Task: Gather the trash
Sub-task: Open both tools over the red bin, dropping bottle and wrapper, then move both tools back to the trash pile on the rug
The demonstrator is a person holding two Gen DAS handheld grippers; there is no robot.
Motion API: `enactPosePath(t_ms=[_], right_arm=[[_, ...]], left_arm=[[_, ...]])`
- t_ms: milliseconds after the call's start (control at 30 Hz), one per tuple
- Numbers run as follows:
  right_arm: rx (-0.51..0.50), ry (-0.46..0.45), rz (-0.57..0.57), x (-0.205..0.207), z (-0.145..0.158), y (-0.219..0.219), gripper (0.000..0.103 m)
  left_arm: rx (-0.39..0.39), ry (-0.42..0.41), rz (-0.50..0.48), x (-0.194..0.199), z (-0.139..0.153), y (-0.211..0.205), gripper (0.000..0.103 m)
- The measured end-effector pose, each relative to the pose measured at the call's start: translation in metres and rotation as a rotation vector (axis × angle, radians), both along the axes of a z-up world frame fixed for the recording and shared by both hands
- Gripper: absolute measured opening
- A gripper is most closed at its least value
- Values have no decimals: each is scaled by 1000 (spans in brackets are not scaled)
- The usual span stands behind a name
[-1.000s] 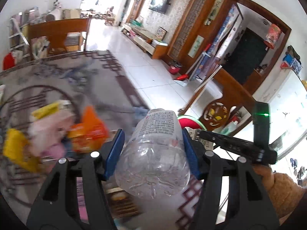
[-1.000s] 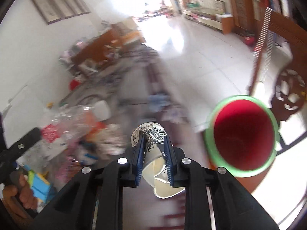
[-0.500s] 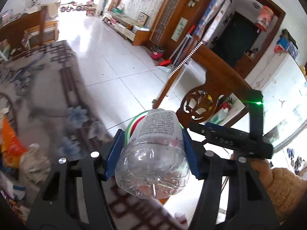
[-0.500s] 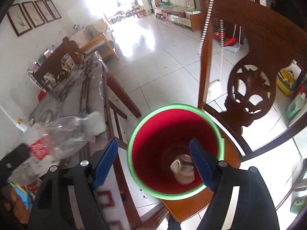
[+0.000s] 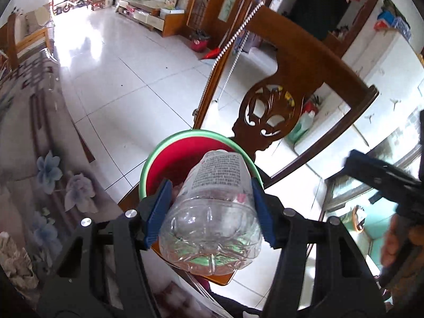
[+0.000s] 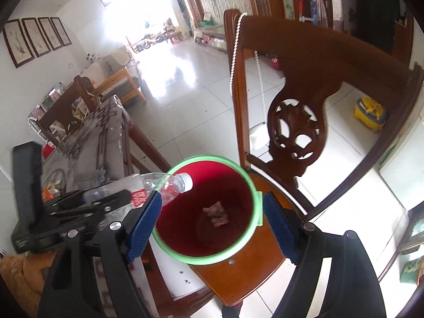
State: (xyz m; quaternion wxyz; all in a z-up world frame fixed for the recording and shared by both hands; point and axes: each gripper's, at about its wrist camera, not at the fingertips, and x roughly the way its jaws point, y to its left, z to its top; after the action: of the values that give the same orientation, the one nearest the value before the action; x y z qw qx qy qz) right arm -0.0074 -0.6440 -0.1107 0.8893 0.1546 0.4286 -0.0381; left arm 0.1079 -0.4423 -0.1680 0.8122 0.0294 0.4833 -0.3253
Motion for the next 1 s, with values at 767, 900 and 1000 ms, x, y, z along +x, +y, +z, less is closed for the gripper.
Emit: enactPosePath(t_ms=[767, 900, 1000], right_arm=[[2, -68, -26, -15, 20, 34, 81], [0, -79, 26, -2, 22, 68, 81], [-1, -96, 54, 5, 25, 104, 81]], left_arm=[[-162, -162, 92, -35, 85, 69, 96], [-172, -219, 123, -52, 106, 110, 98], [-187, -238, 149, -64, 115, 149, 98]])
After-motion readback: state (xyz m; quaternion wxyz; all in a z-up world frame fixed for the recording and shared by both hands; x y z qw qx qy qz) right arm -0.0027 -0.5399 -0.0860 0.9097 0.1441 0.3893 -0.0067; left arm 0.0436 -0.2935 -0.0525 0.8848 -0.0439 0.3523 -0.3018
